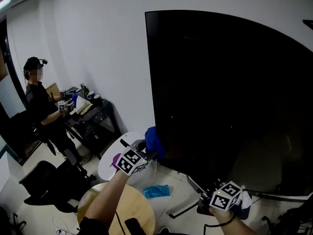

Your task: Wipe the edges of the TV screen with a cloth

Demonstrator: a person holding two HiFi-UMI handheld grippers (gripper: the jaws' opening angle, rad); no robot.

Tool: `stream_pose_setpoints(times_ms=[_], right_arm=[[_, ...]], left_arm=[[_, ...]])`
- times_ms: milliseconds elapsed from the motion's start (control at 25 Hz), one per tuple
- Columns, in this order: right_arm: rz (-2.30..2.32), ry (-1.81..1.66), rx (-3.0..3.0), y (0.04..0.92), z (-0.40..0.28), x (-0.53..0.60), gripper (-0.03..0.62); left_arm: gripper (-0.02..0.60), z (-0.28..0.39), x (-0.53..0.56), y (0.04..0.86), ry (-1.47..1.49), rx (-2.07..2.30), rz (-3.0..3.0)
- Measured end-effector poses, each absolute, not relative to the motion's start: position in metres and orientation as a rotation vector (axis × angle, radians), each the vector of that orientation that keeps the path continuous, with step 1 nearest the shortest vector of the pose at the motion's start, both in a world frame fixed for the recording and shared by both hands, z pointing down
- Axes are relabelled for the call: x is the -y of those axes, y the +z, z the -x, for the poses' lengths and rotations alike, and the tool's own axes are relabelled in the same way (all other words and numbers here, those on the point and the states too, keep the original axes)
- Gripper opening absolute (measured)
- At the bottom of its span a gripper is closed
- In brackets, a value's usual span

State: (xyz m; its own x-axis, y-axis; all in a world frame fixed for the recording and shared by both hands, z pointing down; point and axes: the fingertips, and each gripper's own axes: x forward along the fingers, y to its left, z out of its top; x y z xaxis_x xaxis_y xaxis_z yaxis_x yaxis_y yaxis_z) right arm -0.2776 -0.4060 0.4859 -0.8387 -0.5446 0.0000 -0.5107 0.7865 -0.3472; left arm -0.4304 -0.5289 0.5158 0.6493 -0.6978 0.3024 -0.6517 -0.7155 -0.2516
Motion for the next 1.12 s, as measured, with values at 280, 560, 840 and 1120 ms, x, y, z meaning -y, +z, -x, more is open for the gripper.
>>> stream_pose_setpoints(times_ms=[280, 560, 840, 1120], right_arm=[[0.82, -0.357, -2.862, 0.44, 0.27, 0.403, 0.224], [0.774, -0.286, -2.854, 0.409, 0.269, 0.399, 0.222], [0.718, -0.258, -2.825, 0.376, 0.265, 0.393, 0.222], [0.676, -0.209, -2.819, 0.349, 0.26, 0.381, 0.219]], left_arm=[[0.149, 0.431, 0.53, 0.449, -0.538, -1.139, 2.665], [0.156, 0.434, 0.529, 0.378, -0.532, -1.126, 2.575], [0.158, 0.437, 0.526, 0.303, -0.483, -1.121, 2.525], [0.163, 0.437, 0.526, 0.249, -0.493, -1.118, 2.495]])
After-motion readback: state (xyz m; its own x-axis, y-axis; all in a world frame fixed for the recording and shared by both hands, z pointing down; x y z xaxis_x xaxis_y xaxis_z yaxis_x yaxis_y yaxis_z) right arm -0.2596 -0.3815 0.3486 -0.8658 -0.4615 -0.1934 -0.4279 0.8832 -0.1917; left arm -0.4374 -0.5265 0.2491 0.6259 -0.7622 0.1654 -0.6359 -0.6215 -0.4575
